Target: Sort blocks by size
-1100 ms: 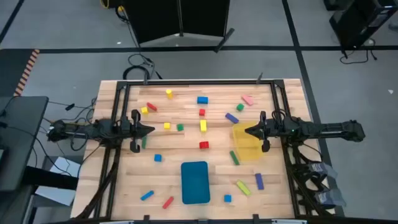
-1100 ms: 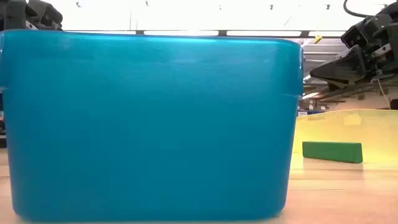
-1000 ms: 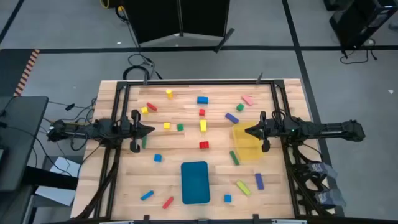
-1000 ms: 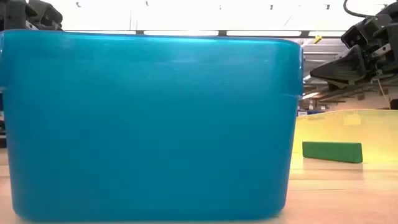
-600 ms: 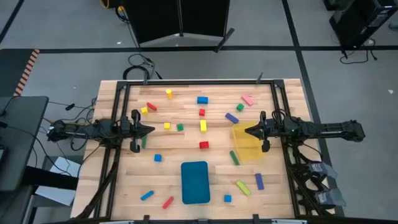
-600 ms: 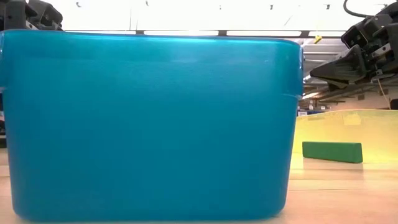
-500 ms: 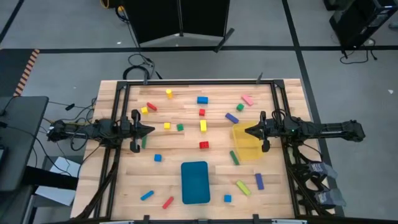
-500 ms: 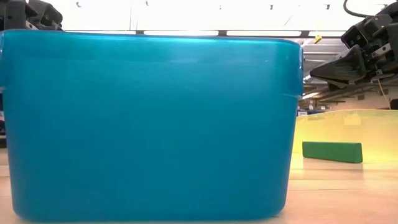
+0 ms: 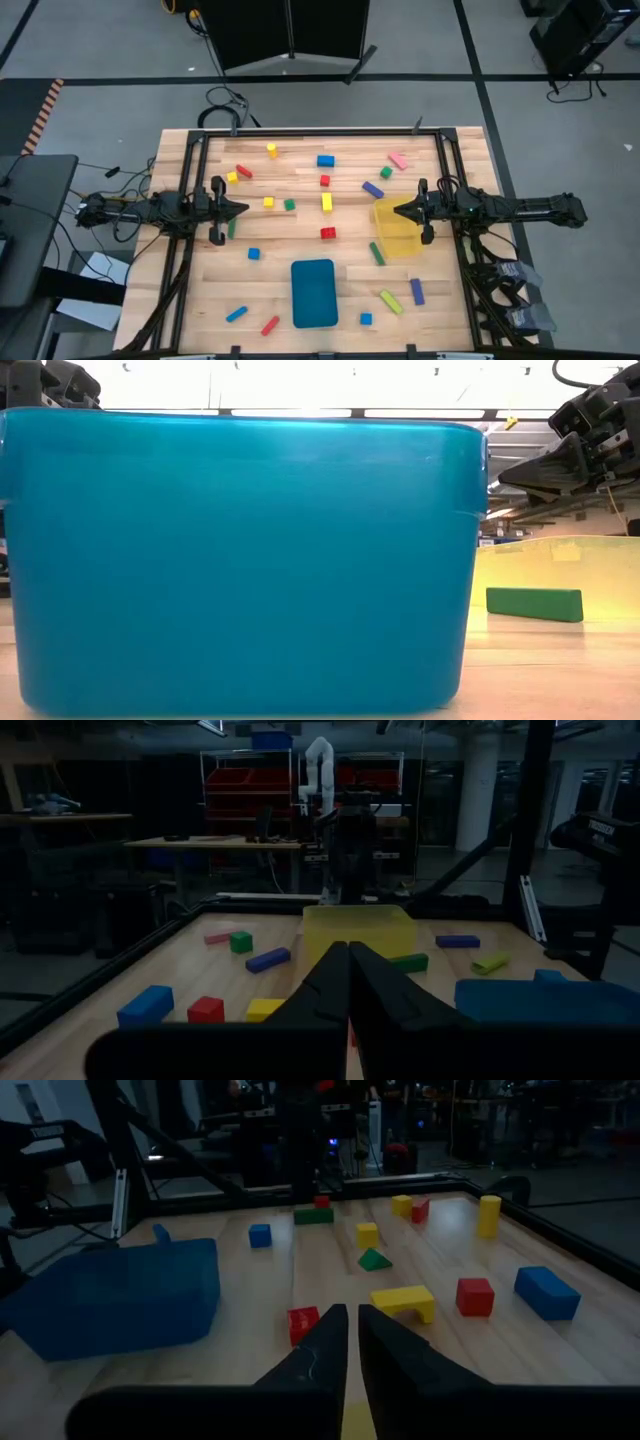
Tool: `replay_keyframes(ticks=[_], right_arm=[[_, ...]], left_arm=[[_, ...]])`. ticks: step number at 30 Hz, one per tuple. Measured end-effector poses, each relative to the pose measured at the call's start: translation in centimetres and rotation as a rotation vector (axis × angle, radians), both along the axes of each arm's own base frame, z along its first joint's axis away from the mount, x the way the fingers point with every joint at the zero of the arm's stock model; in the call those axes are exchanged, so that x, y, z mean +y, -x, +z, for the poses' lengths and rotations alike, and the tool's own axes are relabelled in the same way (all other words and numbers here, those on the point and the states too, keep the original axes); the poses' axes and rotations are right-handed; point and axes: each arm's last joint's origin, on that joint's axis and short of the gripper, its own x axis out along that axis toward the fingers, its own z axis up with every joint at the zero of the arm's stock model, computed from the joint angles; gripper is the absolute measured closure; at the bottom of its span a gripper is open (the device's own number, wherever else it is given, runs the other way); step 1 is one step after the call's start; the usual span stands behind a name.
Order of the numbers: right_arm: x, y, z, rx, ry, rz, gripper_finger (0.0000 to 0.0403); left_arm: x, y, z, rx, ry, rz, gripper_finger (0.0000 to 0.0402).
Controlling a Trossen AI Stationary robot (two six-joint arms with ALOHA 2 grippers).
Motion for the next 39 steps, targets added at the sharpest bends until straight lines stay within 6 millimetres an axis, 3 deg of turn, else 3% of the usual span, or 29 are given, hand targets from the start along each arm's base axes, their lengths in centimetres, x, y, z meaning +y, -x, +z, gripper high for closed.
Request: replay_keyframes(ticks=[6,12,14,20,27,34,39], right_arm=[[0.0,-0.1,0.7,-0.069,0.015,0.000,0.0364],[-0.4,1.0,5.5,-0.595,-0.098,-0.109,0.0363],[-0.7,1.4,6.4,-0.681,-0.155,-0.179,0.0364],[-1.5,0.4,8.2,-0.484,-0.155,-0.256,0.0362],[-2.7,-2.4,10.2,-0.347,-0.187,-0.292,0.0364],[-3.3,-8.1,11.3,-0.075,-0.209,-0.097,0.0365],[-2.0,-13.4,10.6,0.097,-0.177,0.172,0.0365]], left_arm=[[0.0,0.1,0.7,-0.069,0.016,-0.002,0.0391],[0.3,0.6,2.4,-0.296,0.362,-0.003,0.0391],[0.5,0.7,2.6,-0.339,0.438,0.036,0.0391],[0.4,0.3,3.0,-0.346,0.503,0.031,0.0391],[0.3,-0.9,5.6,-0.296,0.513,0.039,0.0391],[0.3,-3.2,8.3,-0.229,0.388,0.175,0.0391],[0.1,-4.4,10.2,-0.197,0.262,0.200,0.0391]])
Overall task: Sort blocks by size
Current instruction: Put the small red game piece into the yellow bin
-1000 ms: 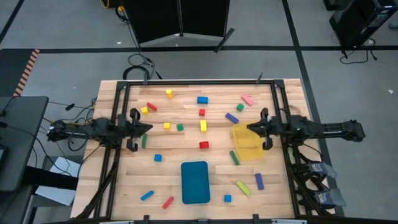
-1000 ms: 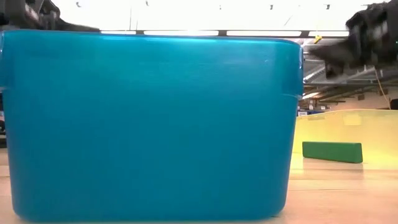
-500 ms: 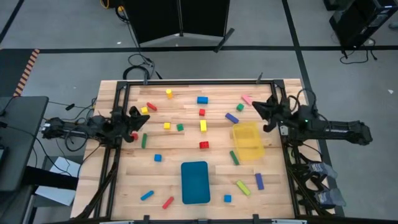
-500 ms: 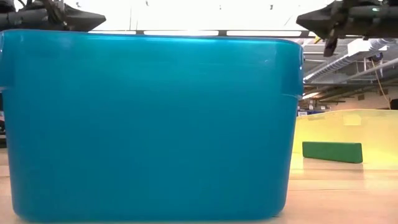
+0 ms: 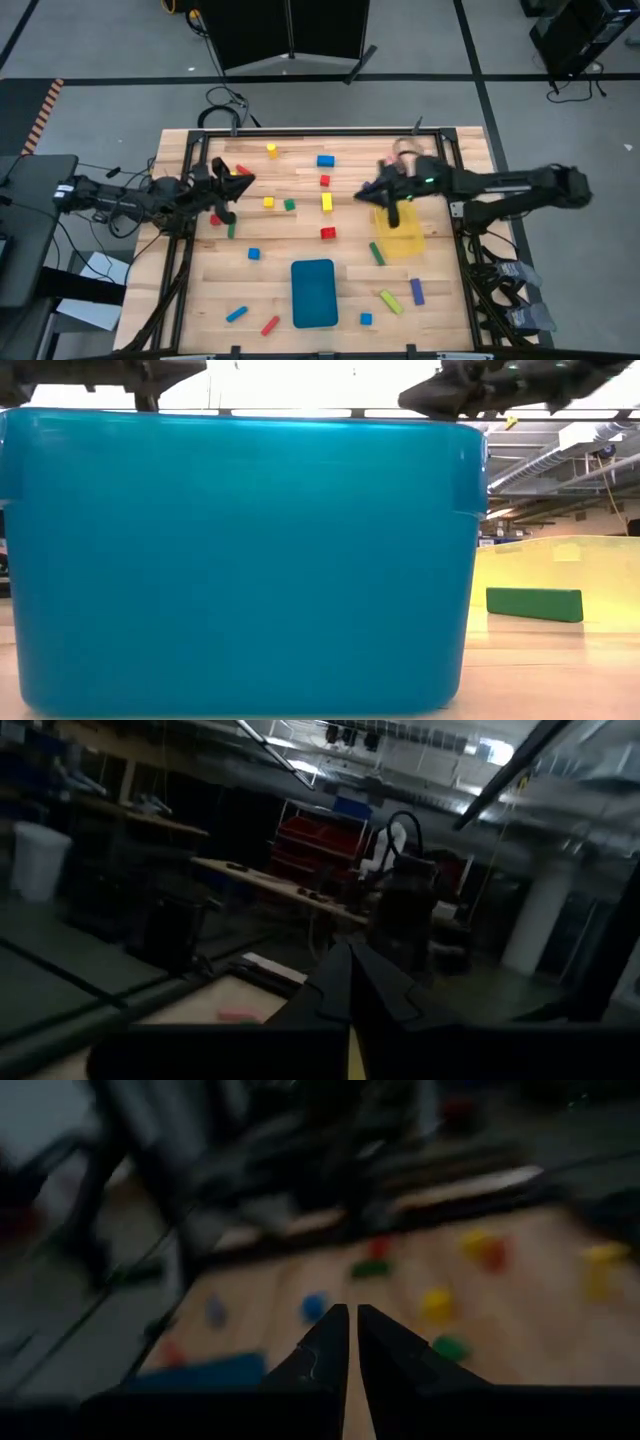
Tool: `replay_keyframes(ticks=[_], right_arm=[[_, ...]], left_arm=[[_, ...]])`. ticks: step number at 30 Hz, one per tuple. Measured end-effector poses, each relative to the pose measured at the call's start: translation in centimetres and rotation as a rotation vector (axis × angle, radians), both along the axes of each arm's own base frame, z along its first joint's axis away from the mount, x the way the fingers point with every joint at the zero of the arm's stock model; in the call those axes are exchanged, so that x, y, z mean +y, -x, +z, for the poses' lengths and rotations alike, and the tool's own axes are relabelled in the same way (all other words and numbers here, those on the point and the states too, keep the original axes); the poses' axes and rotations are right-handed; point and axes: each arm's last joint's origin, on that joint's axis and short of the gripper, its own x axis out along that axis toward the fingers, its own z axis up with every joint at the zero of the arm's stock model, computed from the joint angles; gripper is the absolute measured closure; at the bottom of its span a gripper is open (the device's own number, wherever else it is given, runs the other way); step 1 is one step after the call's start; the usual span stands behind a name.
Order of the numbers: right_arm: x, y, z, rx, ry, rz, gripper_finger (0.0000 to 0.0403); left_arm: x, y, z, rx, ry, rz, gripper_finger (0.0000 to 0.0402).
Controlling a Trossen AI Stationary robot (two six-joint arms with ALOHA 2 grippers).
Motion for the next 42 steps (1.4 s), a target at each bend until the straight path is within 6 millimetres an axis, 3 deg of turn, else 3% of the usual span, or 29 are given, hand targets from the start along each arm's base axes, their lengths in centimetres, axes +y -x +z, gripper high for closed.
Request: replay_keyframes(ticks=[9,17,25,30,35,42], right_arm=[[4.0,-7.1,-3.9,0.423,0.203,0.108,0.0353],[6.5,-10.2,-6.9,0.563,0.399,0.087,0.0262],[6.2,-11.6,-9.9,0.652,0.452,0.091,0.0135],[4.9,-11.9,-11.4,0.703,0.444,0.066,0.0082],[4.1,-12.2,-13.5,0.765,0.429,0.060,0.0072],[4.0,-12.3,-13.6,0.759,0.427,0.060,0.0109]], left_arm=[[0.0,0.0,1.2,-0.014,-0.017,0.017,0.0332],[0.0,-0.1,0.8,0.028,-0.006,0.011,0.0264],[-0.1,-0.1,0.7,0.035,-0.017,-0.027,0.0253],[-0.2,-0.2,0.7,0.036,-0.021,-0.045,0.0253],[-0.2,-0.2,0.7,0.041,-0.021,-0.044,0.0253],[-0.2,-0.2,0.4,0.065,-0.024,-0.044,0.0253]])
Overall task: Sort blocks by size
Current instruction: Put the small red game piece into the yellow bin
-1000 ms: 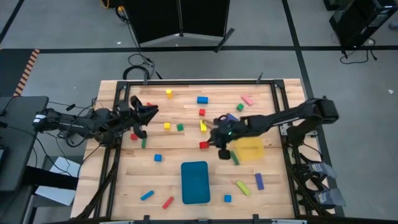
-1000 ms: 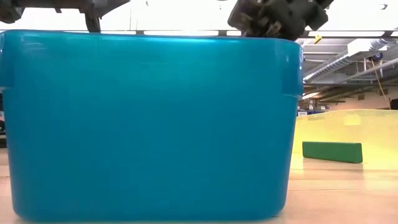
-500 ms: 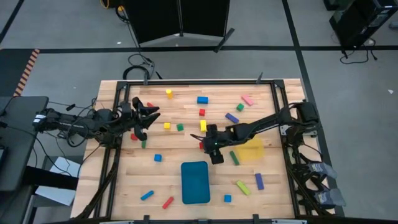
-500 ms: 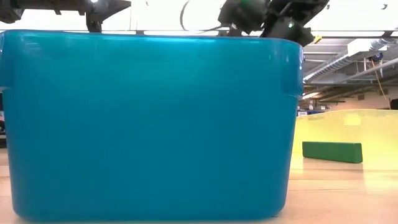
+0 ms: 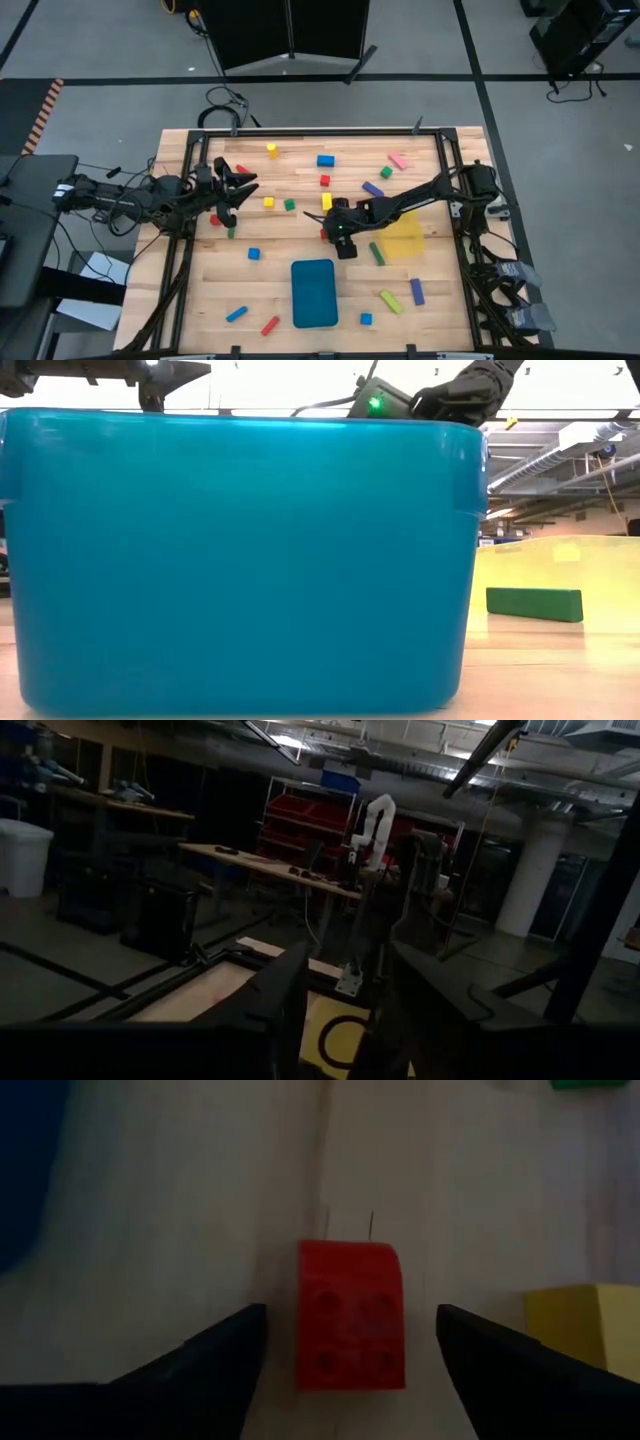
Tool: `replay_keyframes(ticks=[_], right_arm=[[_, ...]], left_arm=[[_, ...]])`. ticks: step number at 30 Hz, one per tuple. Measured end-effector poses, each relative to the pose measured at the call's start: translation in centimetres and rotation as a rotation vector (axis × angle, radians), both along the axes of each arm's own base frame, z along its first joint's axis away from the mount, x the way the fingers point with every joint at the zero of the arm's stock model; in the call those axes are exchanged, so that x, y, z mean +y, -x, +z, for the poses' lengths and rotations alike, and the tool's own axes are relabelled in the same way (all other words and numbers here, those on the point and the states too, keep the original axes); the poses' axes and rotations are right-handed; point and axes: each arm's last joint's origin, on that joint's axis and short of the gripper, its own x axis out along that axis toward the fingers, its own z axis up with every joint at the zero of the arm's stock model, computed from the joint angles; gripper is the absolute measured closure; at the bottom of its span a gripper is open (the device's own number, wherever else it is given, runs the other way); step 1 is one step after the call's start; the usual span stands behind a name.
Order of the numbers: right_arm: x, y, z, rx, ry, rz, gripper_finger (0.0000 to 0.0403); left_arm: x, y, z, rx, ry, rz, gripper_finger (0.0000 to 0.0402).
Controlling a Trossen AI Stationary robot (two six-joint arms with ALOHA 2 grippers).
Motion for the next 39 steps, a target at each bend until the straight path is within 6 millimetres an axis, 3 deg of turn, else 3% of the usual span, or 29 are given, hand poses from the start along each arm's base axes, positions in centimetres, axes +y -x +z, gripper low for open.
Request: replay_keyframes(ticks=[9,16,22,27,31,35,39], right_arm=[[0.1,0.0,-0.1,0.005,-0.034,-0.006,0.0246],[0.0,0.2,0.7,-0.011,-0.025,-0.010,0.0251],[0.0,1.0,5.7,-0.162,-0.018,0.009,0.0251],[0.5,2.8,11.2,-0.321,-0.022,0.049,0.0251],[1.5,4.5,14.3,-0.416,-0.048,0.093,0.0251],[3.0,5.9,15.8,-0.439,-0.085,0.119,0.0251],[4.4,8.2,15.5,-0.295,-0.023,0.043,0.0251]], left_arm=[[0.0,0.0,-0.1,0.010,0.002,-0.001,0.0253],[0.0,-0.1,-0.2,0.017,0.011,-0.003,0.0253],[0.0,-0.2,-0.8,0.043,0.049,-0.010,0.0253],[-0.1,-0.6,-2.2,0.081,0.077,-0.014,0.0253],[-0.2,-1.4,-3.2,0.139,0.083,-0.012,0.0253],[-0.3,-2.3,-4.2,0.198,0.086,-0.011,0.0254],[-0.4,-3.2,-5.2,0.253,0.124,-0.010,0.0254]])
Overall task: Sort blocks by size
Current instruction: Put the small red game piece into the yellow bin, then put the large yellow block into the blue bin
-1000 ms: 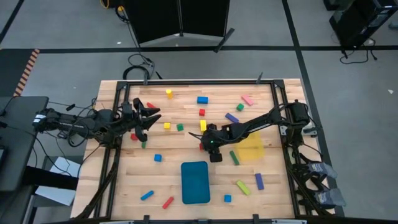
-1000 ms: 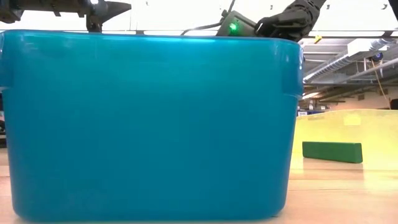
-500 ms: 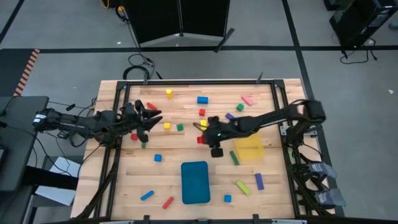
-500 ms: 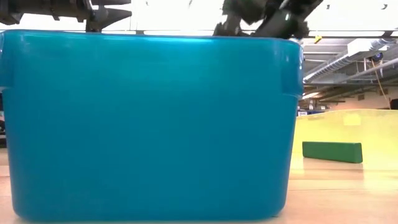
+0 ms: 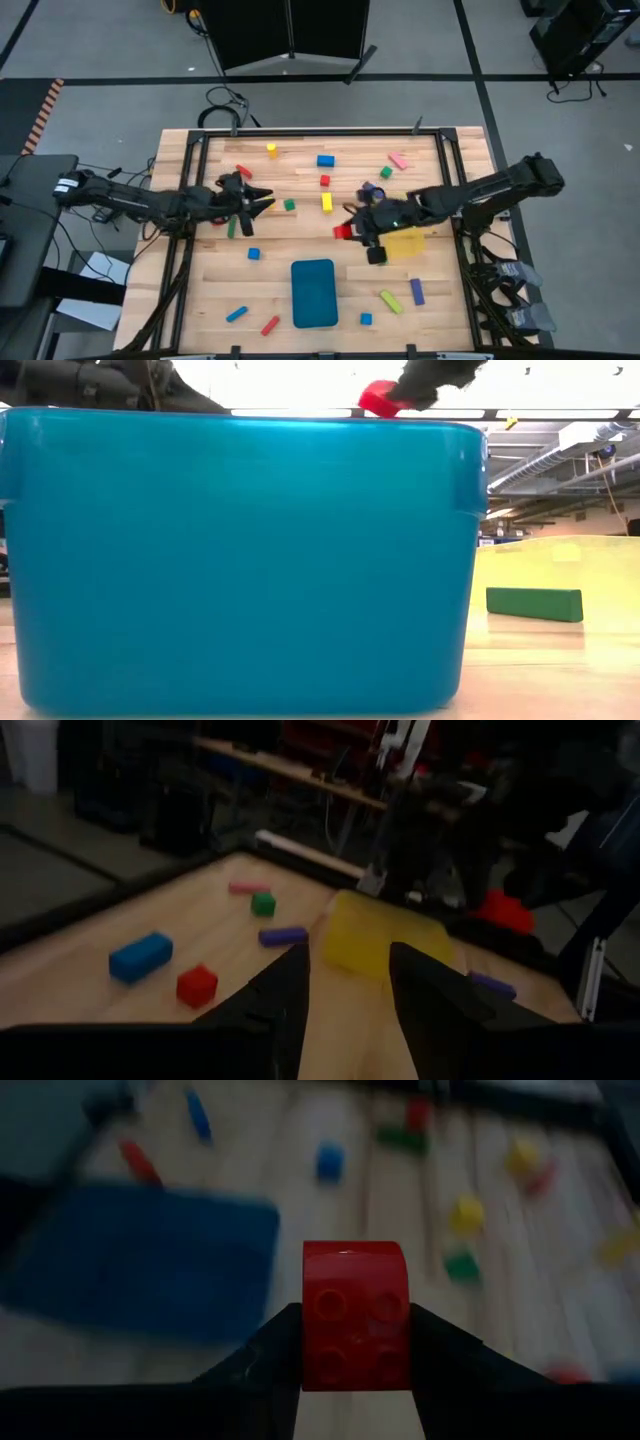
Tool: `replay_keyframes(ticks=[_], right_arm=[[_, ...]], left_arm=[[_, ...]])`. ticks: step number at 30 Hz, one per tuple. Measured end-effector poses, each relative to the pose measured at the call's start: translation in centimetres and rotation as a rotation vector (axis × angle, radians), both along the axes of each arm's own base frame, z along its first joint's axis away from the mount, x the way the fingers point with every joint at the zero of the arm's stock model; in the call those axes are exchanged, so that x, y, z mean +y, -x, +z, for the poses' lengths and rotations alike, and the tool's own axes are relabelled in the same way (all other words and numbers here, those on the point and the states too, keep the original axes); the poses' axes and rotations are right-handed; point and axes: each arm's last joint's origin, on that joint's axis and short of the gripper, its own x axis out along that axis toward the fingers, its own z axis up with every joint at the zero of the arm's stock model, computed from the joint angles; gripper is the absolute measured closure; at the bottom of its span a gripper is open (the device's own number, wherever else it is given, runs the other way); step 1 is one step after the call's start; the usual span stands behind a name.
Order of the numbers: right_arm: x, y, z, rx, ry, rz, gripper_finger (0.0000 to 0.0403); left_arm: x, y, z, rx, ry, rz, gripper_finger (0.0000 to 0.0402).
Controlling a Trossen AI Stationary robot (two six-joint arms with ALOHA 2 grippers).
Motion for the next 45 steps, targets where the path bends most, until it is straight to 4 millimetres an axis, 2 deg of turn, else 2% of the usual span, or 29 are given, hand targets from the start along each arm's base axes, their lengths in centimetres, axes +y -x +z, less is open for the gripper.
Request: replay_keyframes(ticks=[3,7,11,14,16,19,21,24,28,32,38,45], right_arm=[[0.4,2.2,-0.3,0.123,0.058,-0.134,0.0251],[0.8,5.3,-0.8,0.213,0.050,-0.294,0.0251],[0.6,8.1,-2.9,0.291,0.025,-0.478,0.0251],[0.2,9.4,-4.9,0.296,-0.025,-0.600,0.0251],[0.0,10.0,-6.4,0.312,-0.046,-0.664,0.0233],[-0.4,10.8,-8.2,0.336,-0.058,-0.741,0.0169],[-0.5,11.1,-8.9,0.341,-0.060,-0.759,0.0122],[-0.6,11.0,-8.9,0.296,-0.054,-0.757,0.0067],[-0.4,10.2,-8.2,0.177,-0.058,-0.711,0.0032],[-0.2,9.5,-7.5,0.093,-0.072,-0.645,0.0028],[-0.2,8.7,-7.3,0.049,-0.082,-0.626,0.0049],[-0.1,8.0,-6.7,-0.042,-0.093,-0.612,0.0079]], left_arm=[[-0.1,-0.5,-0.7,0.035,0.019,-0.009,0.0254],[-0.2,-1.1,-1.2,0.058,0.025,-0.032,0.0254],[-0.3,-1.4,-1.3,0.047,0.040,-0.038,0.0254],[-0.3,-1.6,-1.5,0.060,0.042,-0.039,0.0254],[-0.4,-1.7,-1.7,0.069,0.044,-0.056,0.0254],[-0.5,-1.9,-1.9,0.083,0.048,-0.084,0.0254],[-0.5,-2.0,-2.2,0.098,0.046,-0.090,0.0254],[-0.4,-2.3,-2.7,0.128,0.041,-0.066,0.0254],[0.0,-2.6,-3.4,0.185,0.054,0.030,0.0254],[0.9,-3.1,-3.2,0.345,0.074,0.110,0.0254],[3.0,-4.0,-2.5,0.685,0.224,0.337,0.0254],[5.4,-5.6,-1.4,0.874,0.131,0.383,0.0250]])
